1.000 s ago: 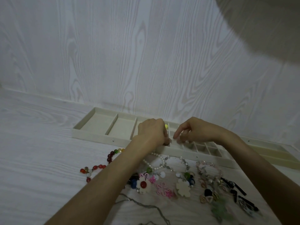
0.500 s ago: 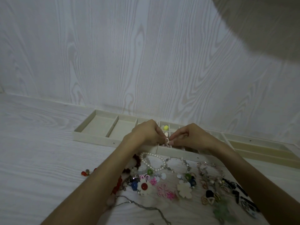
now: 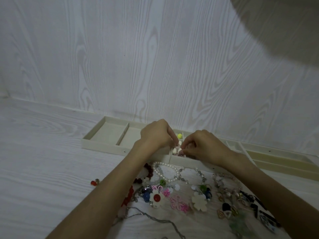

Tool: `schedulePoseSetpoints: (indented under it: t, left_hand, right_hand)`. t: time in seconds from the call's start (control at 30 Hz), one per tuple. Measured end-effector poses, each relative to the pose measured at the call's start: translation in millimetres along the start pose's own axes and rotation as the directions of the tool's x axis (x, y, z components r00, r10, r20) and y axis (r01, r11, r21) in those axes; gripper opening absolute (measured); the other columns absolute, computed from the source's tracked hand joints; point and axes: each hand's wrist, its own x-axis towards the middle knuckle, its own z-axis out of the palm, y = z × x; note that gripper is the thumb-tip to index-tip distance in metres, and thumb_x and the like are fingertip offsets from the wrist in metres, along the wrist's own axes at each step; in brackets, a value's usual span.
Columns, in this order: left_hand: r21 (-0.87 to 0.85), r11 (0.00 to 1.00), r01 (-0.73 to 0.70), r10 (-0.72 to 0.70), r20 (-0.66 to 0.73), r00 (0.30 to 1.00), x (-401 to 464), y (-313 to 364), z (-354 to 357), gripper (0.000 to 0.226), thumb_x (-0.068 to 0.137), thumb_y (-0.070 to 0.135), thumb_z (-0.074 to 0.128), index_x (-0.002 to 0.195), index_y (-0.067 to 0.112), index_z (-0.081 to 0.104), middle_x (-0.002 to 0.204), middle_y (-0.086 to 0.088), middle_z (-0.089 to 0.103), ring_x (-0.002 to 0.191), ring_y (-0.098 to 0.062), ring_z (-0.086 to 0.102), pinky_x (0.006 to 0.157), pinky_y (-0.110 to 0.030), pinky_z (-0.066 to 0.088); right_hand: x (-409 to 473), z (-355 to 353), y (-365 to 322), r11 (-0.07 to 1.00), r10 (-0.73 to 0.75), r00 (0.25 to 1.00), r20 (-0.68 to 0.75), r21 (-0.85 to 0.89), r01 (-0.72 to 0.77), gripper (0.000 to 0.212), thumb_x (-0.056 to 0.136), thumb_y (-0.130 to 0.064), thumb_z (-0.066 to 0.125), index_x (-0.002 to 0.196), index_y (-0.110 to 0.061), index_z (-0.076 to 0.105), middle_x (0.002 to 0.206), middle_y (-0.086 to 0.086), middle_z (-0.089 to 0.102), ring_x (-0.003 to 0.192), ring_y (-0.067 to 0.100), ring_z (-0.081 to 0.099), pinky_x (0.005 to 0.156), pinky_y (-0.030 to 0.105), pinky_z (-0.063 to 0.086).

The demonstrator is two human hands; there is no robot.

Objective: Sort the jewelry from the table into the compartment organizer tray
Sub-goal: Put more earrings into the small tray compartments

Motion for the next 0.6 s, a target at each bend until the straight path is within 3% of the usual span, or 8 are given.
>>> schedulePoseSetpoints:
  t: [0.1,0.23,0.27,0.33,0.4,0.43,0.5,0.6]
  left_hand:
    - [0.120,0.993,0.004,0.002,-0.051,0.999,-1.2,4.8,-8.1,0.011,0.077,0.024,0.076,0.086,0.030,0.076,0.085,0.012,0.063,0.078,-0.008,0.054,0.052,-0.020,0.032]
    - [0.258,0.966,0.000,0.046,-0.172,0.984,-2.0,8.6,1.7,0.018,0.082,0.021,0.069,0.099,0.021,0.072,0.097,0.000,0.067,0.091,-0.019,0.060,0.064,-0.026,0.038]
    - [0.274,0.962,-0.001,0.055,-0.187,0.981,-2.0,8.7,5.7,0.019,0.082,0.021,0.069,0.101,0.019,0.070,0.101,-0.002,0.067,0.096,-0.020,0.060,0.066,-0.027,0.038]
    - [0.287,0.958,0.002,0.054,-0.184,0.981,-1.4,7.9,11.7,0.020,0.083,0.021,0.069,0.103,0.018,0.069,0.103,-0.004,0.067,0.098,-0.020,0.060,0.067,-0.027,0.038]
    - [0.292,0.956,0.003,0.054,-0.188,0.981,-0.8,7.2,14.8,0.019,0.083,0.021,0.069,0.102,0.017,0.069,0.102,-0.004,0.067,0.098,-0.020,0.060,0.067,-0.027,0.039]
    - [0.295,0.956,0.003,0.057,-0.193,0.980,-1.0,7.1,15.6,0.019,0.083,0.022,0.070,0.102,0.017,0.069,0.101,-0.004,0.067,0.098,-0.020,0.060,0.067,-0.028,0.039]
    - [0.300,0.954,0.001,0.062,-0.199,0.978,-1.6,7.6,17.5,0.018,0.082,0.023,0.070,0.100,0.018,0.069,0.098,-0.003,0.067,0.096,-0.020,0.061,0.067,-0.027,0.040]
    - [0.297,0.955,-0.005,0.069,-0.205,0.976,-0.4,7.1,19.2,0.019,0.082,0.024,0.070,0.101,0.019,0.068,0.099,-0.003,0.067,0.096,-0.020,0.060,0.068,-0.027,0.040]
  right_hand:
    - [5.5,-5.1,-10.2,0.958,-0.073,0.996,0.050,-0.274,0.084,0.021,0.084,-0.038,0.068,0.095,-0.022,0.073,0.081,-0.006,0.065,0.073,0.011,0.059,0.063,0.024,0.041]
    - [6.1,-9.5,-24.0,0.792,-0.158,0.982,0.107,-0.580,0.191,0.025,0.094,-0.034,0.055,0.106,-0.016,0.066,0.103,0.007,0.066,0.093,0.025,0.062,0.066,0.027,0.035]
    - [4.6,-8.7,-26.3,0.742,-0.187,0.976,0.114,-0.634,0.216,0.023,0.094,-0.032,0.055,0.102,-0.013,0.065,0.101,0.008,0.066,0.090,0.026,0.063,0.062,0.028,0.032]
    - [2.0,-7.1,-30.2,0.643,-0.253,0.960,0.118,-0.721,0.258,0.018,0.079,-0.026,0.074,0.074,-0.012,0.063,0.076,0.009,0.067,0.066,0.025,0.064,0.047,0.025,0.019]
    - [0.6,-6.5,-32.5,0.656,-0.236,0.969,0.068,-0.725,0.211,0.029,0.066,-0.024,0.084,0.060,-0.017,0.057,0.062,0.006,0.063,0.053,0.022,0.060,0.043,0.022,0.008]
    - [1.5,-3.0,-29.2,0.695,-0.245,0.968,0.053,-0.687,0.213,0.018,0.077,-0.028,0.076,0.073,-0.017,0.063,0.074,0.006,0.066,0.065,0.023,0.063,0.045,0.024,0.016]
    - [0.5,-0.4,-23.6,0.814,-0.145,0.989,0.002,-0.568,0.121,0.022,0.089,-0.036,0.062,0.104,-0.021,0.067,0.098,0.003,0.067,0.088,0.023,0.062,0.060,0.026,0.030]
    - [1.0,1.5,-16.5,0.921,-0.090,0.992,-0.085,-0.386,0.050,0.022,0.082,-0.039,0.069,0.103,-0.033,0.070,0.093,-0.006,0.069,0.088,0.016,0.061,0.065,0.024,0.032]
